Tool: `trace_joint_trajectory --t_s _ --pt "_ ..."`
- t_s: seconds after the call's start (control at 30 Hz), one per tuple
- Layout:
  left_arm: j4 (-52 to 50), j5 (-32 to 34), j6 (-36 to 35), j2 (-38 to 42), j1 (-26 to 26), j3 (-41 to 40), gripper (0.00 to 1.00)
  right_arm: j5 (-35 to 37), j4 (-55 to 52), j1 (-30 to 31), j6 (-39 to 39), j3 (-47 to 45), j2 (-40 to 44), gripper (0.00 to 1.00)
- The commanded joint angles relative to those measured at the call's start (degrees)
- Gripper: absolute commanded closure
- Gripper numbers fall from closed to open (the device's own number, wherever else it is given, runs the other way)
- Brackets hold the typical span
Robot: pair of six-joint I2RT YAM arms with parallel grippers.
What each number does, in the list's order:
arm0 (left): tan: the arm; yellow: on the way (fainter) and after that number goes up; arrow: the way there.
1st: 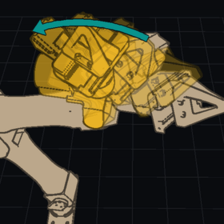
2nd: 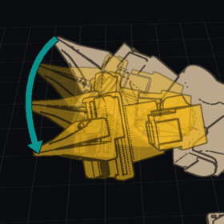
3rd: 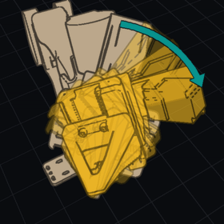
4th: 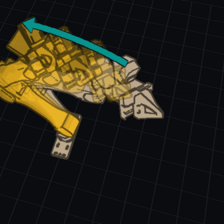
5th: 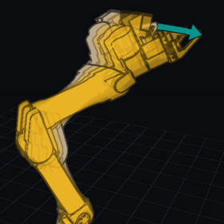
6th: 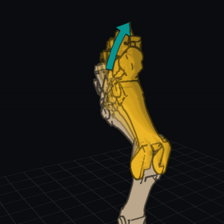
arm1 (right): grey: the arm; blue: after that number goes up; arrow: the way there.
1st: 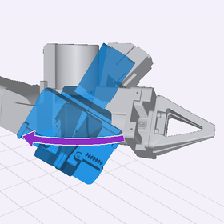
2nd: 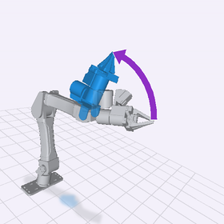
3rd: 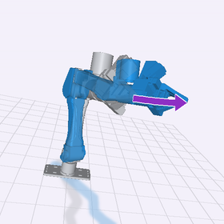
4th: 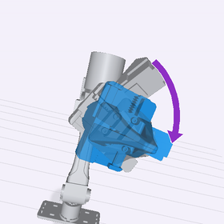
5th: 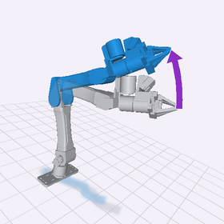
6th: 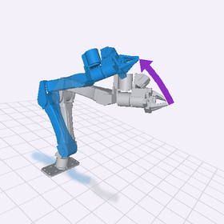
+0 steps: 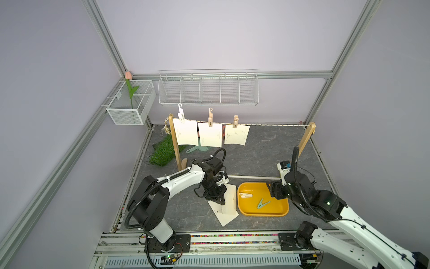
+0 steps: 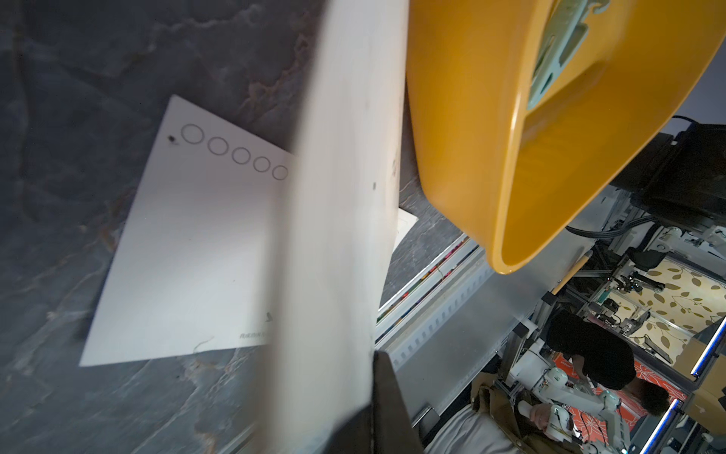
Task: Remove the postcards from the strings
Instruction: Place the postcard on the postcard.
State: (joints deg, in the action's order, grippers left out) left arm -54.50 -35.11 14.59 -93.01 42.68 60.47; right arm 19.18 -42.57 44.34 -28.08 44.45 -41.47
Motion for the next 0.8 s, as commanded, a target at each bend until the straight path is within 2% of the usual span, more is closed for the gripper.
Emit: trace_joint_trajectory --t_s 0.0,0.23,0.4,0.5,0.67,0.77 --pt "-1.31 3.0 -0.55 -0.07 -0.49 0.35 0.89 -0.37 0.3 -0.22 -0.05 -0.44 0.49 0.26" --pt "-2.15 7.05 -0.79 0.68 -0.5 0.09 0.81 -0.98 0.45 -0.26 -0.26 -0.06 0.25 0.26" --pt "-3.5 13.27 -0.64 2.82 -0.97 1.68 0.77 -2.85 0.91 -0.22 0.85 0.53 0.69 0.25" --pt "-3.27 18.1 -0.69 6.21 -1.02 3.6 0.75 -8.05 2.79 -0.23 5.88 1.65 1.75 0.21" --pt "5.03 19.17 -1.71 16.91 -1.02 3.37 0.68 -17.97 6.57 -0.19 16.26 8.23 3.43 0.15" --pt "15.5 18.63 -2.17 27.33 -1.02 -1.41 0.56 -25.39 10.25 -0.2 23.67 12.15 3.89 0.1"
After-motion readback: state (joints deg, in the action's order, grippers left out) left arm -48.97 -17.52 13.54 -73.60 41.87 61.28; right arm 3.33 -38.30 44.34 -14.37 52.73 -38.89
